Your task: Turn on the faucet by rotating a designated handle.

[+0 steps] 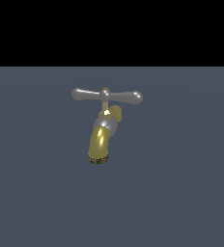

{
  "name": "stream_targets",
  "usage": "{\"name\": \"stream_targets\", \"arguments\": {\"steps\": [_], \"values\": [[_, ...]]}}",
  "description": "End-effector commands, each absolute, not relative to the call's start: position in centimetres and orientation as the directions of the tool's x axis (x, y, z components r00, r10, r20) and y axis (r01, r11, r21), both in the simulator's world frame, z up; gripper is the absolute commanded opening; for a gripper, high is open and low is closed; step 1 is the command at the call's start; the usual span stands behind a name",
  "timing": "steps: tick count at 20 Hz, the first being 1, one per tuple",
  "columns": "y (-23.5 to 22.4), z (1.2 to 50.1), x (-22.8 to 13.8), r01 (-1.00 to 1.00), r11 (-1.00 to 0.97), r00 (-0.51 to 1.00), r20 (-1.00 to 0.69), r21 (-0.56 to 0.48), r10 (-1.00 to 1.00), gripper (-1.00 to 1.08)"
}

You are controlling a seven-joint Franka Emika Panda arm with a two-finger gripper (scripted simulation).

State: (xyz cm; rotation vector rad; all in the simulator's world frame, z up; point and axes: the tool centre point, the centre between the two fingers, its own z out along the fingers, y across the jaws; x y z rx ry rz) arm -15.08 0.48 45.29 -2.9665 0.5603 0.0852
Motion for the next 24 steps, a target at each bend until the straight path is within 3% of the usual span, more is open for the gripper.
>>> {"name": "stream_targets", "arguments": {"steps": [1,24], "values": [[0.9,44.6,-13.7,-0.425,-0.898,0.904,-0.092,-0.113,-0.417,-1.00],[5.0,35.5,-2.0,-0.862,-0.505,0.504,-0.169,-0.039,-0.847,-1.00]]}}
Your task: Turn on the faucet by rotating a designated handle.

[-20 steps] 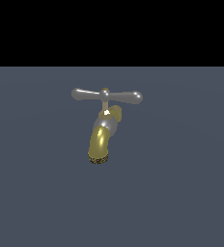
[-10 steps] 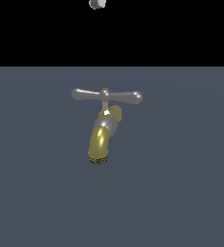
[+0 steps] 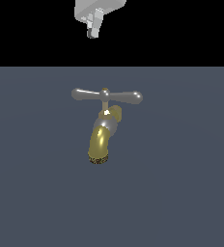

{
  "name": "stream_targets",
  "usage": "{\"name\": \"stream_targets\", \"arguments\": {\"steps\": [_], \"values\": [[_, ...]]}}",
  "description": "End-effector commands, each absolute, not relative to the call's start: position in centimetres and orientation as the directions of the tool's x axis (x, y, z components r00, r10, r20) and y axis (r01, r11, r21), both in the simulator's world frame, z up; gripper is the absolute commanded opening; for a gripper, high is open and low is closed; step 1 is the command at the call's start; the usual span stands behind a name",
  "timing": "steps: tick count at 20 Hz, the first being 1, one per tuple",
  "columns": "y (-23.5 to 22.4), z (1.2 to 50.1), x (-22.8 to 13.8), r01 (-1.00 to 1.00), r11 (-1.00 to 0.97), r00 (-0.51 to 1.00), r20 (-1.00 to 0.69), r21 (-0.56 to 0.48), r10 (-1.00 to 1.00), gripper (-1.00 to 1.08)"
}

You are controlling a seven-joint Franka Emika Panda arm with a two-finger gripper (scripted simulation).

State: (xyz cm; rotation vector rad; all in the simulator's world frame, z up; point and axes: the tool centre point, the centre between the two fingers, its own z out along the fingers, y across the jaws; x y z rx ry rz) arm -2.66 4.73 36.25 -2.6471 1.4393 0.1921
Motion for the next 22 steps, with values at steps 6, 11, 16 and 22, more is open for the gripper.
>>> {"name": "stream_targets", "arguments": {"steps": [6,11,16,22], "values": [[6.2,32.6,0.6,-0.930,-0.367,0.363,-0.157,-0.007,-0.918,-1.00],[7.2,30.0,2.6,-0.970,-0.245,0.241,-0.136,0.014,-0.961,-1.00],[8.2,27.3,4.5,-0.992,-0.120,0.117,-0.106,0.027,-0.988,-1.00],[9.4,24.1,6.4,-0.999,0.027,-0.028,-0.063,0.029,-0.998,-1.00]]}}
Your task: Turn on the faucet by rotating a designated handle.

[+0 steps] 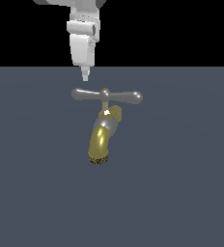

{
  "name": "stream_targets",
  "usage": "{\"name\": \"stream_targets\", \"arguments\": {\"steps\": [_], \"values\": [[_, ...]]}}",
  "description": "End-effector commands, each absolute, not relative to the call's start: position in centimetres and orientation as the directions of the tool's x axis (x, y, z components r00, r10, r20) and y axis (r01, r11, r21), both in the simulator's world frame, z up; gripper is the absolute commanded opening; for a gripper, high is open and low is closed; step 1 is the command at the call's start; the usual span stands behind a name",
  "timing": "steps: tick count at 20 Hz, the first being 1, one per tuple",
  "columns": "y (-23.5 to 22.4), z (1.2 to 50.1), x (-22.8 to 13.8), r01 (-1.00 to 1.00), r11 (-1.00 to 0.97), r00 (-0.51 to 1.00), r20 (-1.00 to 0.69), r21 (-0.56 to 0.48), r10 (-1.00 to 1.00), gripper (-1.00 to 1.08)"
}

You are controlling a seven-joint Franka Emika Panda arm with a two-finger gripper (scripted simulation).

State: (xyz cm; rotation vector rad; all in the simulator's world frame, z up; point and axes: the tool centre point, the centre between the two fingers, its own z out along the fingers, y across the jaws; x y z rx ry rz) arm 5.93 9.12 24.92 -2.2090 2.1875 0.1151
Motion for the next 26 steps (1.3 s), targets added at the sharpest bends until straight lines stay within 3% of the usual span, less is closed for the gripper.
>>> {"name": "stream_targets", "arguments": {"steps": [1,12,26], "values": [[9.6,23.6,6.7,-0.998,0.048,-0.050,-0.056,0.027,-0.997,-1.00],[11.0,20.2,8.5,-0.980,0.200,-0.200,-0.007,0.005,-0.980,-1.00],[11.5,19.7,7.7,-0.976,0.219,-0.219,0.000,0.001,-0.976,-1.00]]}}
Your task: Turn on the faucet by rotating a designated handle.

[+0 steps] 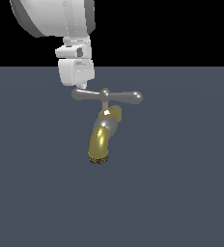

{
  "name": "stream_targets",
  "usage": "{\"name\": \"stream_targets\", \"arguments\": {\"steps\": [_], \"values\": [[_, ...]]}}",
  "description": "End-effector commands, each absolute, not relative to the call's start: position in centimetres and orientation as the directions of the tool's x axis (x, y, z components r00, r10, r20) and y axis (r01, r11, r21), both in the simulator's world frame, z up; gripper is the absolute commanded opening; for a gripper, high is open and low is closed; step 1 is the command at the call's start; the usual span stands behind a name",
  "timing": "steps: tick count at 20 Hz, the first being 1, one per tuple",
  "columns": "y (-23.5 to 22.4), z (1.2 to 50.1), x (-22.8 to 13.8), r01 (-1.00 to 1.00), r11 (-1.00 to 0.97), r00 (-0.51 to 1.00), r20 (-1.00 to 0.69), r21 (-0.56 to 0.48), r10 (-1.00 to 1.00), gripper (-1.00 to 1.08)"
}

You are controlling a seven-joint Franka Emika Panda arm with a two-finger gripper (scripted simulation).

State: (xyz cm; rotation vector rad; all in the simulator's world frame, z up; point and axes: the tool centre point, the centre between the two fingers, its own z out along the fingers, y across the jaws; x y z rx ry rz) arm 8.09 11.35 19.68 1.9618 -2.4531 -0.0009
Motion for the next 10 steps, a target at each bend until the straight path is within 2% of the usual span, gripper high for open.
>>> {"name": "stream_targets", "arguments": {"steps": [1,10], "values": [[11.6,19.7,7.5,-0.976,0.219,-0.219,0.000,0.001,-0.976,-1.00],[12.4,19.7,5.1,-0.976,0.219,-0.219,0.000,0.001,-0.976,-1.00]]}}
